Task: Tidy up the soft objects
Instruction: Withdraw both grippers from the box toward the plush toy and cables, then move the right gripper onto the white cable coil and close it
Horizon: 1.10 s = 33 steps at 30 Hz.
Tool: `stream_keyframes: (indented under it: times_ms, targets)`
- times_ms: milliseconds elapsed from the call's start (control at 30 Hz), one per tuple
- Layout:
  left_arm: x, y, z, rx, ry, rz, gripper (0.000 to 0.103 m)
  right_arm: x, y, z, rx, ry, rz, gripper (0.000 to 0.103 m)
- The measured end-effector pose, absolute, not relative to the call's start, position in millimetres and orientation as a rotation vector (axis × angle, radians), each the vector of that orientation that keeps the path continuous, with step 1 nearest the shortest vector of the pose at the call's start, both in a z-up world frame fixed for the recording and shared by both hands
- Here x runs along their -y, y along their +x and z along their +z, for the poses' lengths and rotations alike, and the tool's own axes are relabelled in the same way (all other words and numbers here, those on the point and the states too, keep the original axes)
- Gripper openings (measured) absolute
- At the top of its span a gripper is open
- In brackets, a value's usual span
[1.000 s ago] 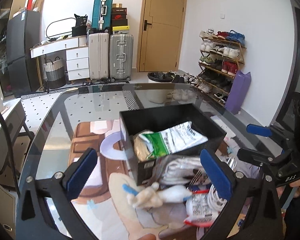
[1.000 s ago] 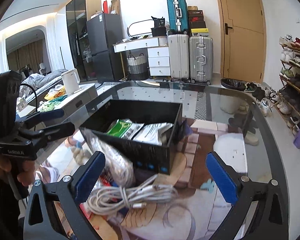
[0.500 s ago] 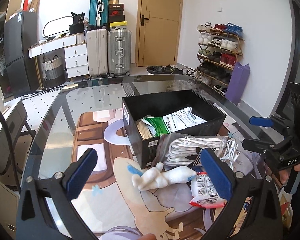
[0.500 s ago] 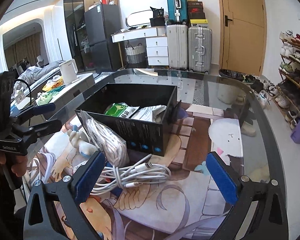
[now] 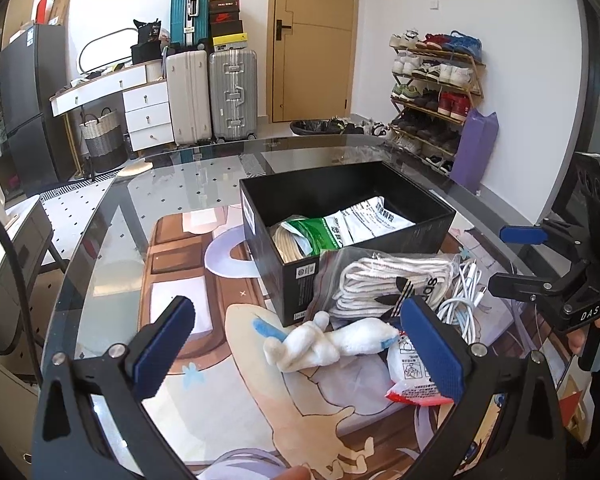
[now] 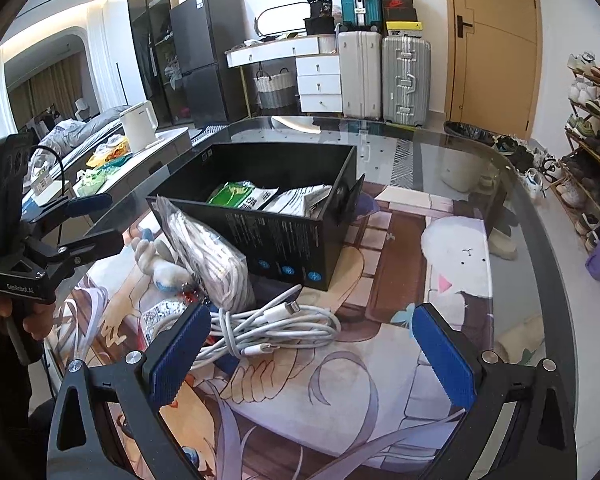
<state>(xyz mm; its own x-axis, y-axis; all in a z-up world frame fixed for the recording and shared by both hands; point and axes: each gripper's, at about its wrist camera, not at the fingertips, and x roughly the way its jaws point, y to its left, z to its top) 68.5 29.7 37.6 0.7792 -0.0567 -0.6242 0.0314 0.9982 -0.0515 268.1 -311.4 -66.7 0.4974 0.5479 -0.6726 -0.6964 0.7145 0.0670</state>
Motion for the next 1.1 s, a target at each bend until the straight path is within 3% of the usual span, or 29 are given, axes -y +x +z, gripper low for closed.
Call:
stream_keyframes:
  times_ms: [500,1100]
  targets:
    - [-24.4,70.0,31.8,-0.706,-0.011,-0.066,0.103,296.6,274.5,-97.1,-0.847,-0.231,0.787,0.102]
    - [-20.5,71.2,28.1,-0.719,-0.004,-0.067,0.103,301.1,281.1,-112.0,-0.86,-0.285,0.744,0.102]
